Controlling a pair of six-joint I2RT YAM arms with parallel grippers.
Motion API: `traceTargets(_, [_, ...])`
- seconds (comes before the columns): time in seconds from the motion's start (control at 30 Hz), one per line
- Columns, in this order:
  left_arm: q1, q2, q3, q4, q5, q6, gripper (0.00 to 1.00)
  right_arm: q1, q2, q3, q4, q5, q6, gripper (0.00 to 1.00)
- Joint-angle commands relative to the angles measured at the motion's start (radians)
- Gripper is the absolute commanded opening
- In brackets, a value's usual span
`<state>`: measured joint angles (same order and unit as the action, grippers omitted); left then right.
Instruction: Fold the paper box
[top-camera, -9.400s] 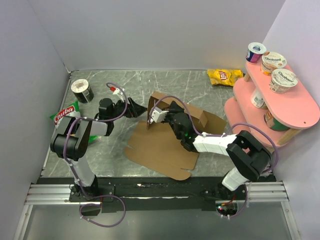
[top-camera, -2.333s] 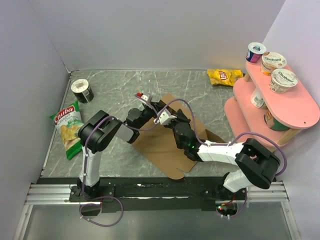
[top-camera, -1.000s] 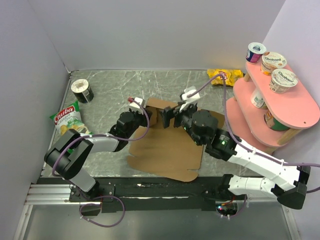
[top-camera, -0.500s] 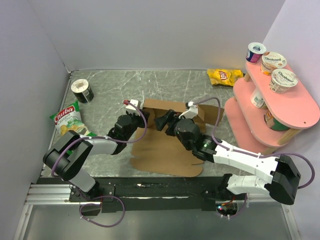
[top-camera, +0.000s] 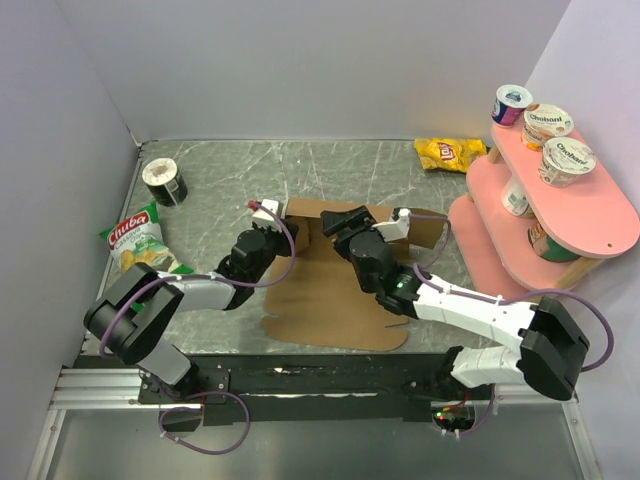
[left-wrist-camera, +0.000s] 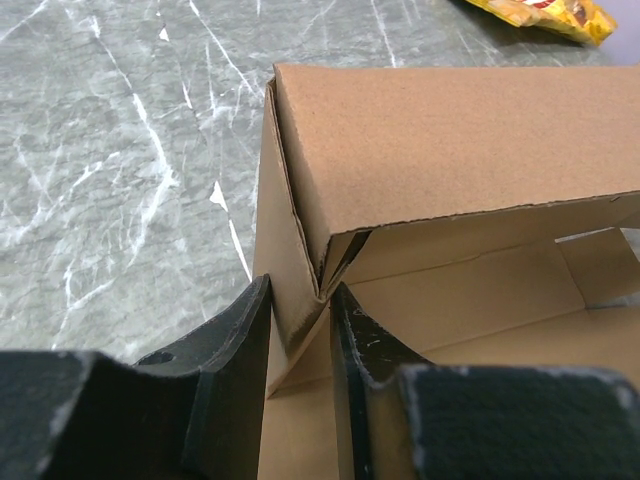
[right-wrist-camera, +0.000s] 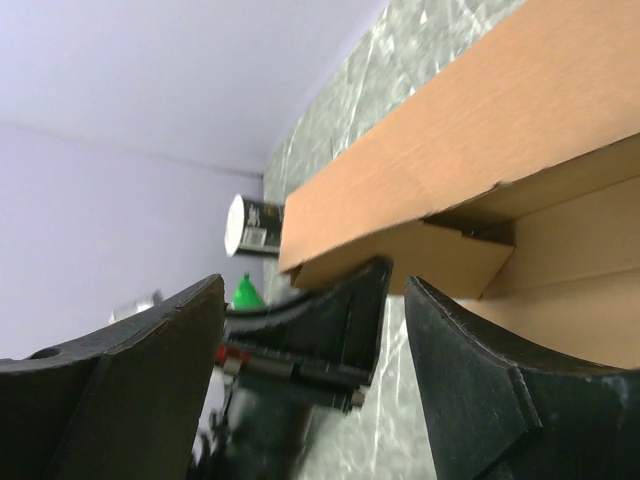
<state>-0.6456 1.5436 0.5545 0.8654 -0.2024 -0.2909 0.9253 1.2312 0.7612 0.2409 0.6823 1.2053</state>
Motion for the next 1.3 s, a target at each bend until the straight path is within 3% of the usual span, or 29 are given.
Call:
traceTargets(0.0, [-0.012,-0.022,0.024,-0.049,-0.040,0.018,0.01,-0.022,0.039,0.010,0.055,0.092,0.082,0.79])
traceTargets(0.23, [-0.029,-0.011,0.035,-0.054,-0.060,0.050,0.01,-0.048,0.135,0.030,0.098,0.121,0.129,0.75])
traceTargets(0.5, [-0.039,0.004,0.032,-0.048,-0.069,0.082,0.01,-0.049,0.208,0.001,0.291,0.187,0.067,0.69])
traceTargets(0.73, [-0.040,0.006,0.010,-0.017,-0.052,0.108,0.01,-0.065,0.220,-0.006,0.284,0.212,0.112,0.66])
traceTargets(1.03, [-0.040,0.024,0.010,0.004,-0.055,0.148,0.01,-0.089,0.249,-0.005,0.279,0.198,0.129,0.50])
traceTargets(1.07, [-0.040,0.032,0.012,0.007,-0.060,0.151,0.01,-0.091,0.252,-0.005,0.273,0.198,0.129,0.43])
traceTargets(1.17, [-0.040,0.047,0.010,0.033,-0.089,0.144,0.01,-0.092,0.264,0.000,0.242,0.200,0.154,0.33])
traceTargets(1.2, [-0.040,0.049,0.010,0.046,-0.095,0.141,0.03,-0.092,0.267,0.003,0.238,0.198,0.161,0.30])
traceTargets(1.23, [-0.040,0.053,0.007,0.055,-0.103,0.139,0.14,-0.092,0.274,0.003,0.235,0.198,0.165,0.28])
traceTargets(1.27, [-0.040,0.061,0.005,0.064,-0.103,0.137,0.18,-0.092,0.275,0.001,0.235,0.197,0.168,0.23])
